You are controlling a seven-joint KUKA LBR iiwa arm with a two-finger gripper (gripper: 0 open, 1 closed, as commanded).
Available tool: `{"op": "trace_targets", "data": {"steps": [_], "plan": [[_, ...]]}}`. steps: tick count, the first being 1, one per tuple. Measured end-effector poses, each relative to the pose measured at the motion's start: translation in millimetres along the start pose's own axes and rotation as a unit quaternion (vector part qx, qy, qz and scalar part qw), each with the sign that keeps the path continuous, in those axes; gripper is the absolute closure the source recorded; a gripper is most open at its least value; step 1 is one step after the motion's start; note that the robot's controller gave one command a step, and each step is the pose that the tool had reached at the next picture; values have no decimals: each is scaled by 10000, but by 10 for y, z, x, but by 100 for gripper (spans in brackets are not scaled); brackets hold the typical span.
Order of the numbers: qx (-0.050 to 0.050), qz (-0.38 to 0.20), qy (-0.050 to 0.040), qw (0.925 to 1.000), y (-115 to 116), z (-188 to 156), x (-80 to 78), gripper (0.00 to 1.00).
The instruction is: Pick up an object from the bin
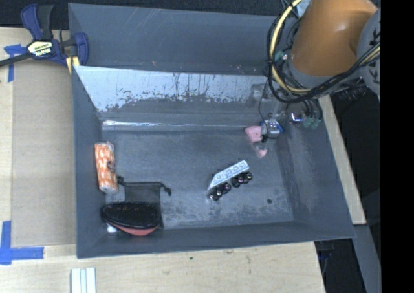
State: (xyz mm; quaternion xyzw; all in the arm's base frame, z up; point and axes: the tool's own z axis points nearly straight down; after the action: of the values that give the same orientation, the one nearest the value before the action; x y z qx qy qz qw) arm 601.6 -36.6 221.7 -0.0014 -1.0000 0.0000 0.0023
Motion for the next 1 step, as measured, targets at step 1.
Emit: {"op": "trace_targets", "data": {"steps": [1], "plan": [[2,-4,-45,10000,1,-50,-15,0]]}}
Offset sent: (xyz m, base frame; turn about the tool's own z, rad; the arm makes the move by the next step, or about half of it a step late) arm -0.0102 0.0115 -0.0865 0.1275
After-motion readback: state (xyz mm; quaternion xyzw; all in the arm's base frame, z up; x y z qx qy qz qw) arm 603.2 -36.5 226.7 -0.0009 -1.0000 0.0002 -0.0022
